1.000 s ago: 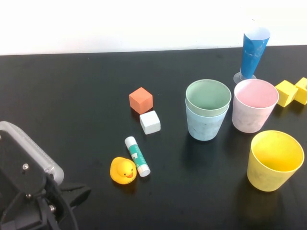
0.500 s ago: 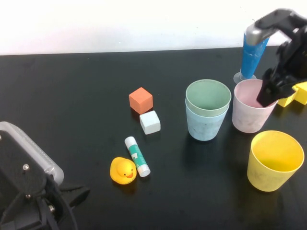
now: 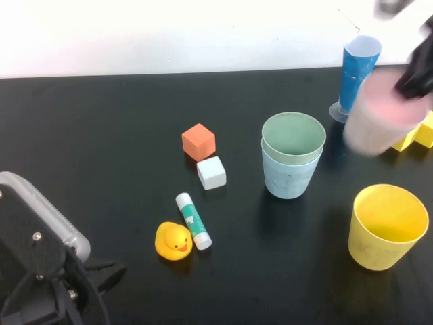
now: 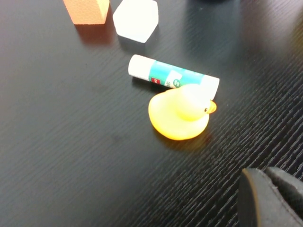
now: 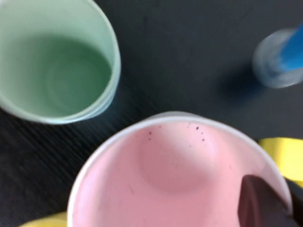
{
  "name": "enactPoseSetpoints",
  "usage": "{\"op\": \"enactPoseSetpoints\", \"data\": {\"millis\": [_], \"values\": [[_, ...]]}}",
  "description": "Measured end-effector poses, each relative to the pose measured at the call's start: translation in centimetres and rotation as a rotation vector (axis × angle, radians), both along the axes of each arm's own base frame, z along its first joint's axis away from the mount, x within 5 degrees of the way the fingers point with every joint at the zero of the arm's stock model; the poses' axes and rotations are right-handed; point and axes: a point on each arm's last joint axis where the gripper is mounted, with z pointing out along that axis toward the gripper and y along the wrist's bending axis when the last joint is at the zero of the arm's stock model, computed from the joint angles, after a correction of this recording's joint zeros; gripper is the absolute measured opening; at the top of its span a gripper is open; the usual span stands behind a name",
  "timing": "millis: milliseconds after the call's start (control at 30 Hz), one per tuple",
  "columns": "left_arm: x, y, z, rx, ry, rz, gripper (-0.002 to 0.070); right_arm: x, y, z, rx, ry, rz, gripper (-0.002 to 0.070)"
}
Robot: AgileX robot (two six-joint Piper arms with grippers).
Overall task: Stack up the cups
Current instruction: Place the pink cup on the yellow cup, then pick up the yellow cup
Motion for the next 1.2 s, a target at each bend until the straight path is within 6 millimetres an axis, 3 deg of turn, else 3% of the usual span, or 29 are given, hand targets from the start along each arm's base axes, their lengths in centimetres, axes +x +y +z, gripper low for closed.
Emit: {"op": "enactPoseSetpoints", "data": {"millis": [100, 167, 233, 333, 567, 1000, 1100, 1200], "values": [[0.0, 0.0, 0.0, 0.0, 0.0, 0.0, 0.0002, -4.0, -0.9, 4.7, 0.02, -0.134, 0.0, 0.0018], [0.0, 0.0, 0.0, -0.001, -0.002, 0.0, 0.0002, -7.1, -1.6, 6.7, 0.034, -0.2, 0.0, 0.0018], [0.0, 0.0, 0.1, -0.005, -0.006, 0.0, 0.0002, -9.5, -2.0, 7.3, 0.054, -0.216, 0.008, 0.0018], [0.1, -0.1, 0.2, -0.013, -0.017, 0.001, 0.0002, -11.1, -2.1, 6.0, 0.07, -0.169, 0.015, 0.0017], [0.2, -0.1, 0.3, -0.026, -0.034, 0.002, 0.0002, -9.9, -1.7, 0.3, 0.041, 0.037, 0.022, 0.0017], [0.1, -0.2, -0.2, -0.038, -0.004, 0.005, 0.0002, -7.4, -0.7, -2.7, 0.047, 0.147, 0.066, 0.0025], [0.0, -0.2, -0.3, -0.035, 0.0, 0.005, 0.0002, -6.7, -0.5, -3.7, 0.042, 0.181, 0.071, 0.0066], [0.0, -0.2, -0.3, -0.035, 0.0, 0.005, 0.0002, -6.0, -0.3, -4.6, 0.048, 0.207, 0.079, 0.0152]]}}
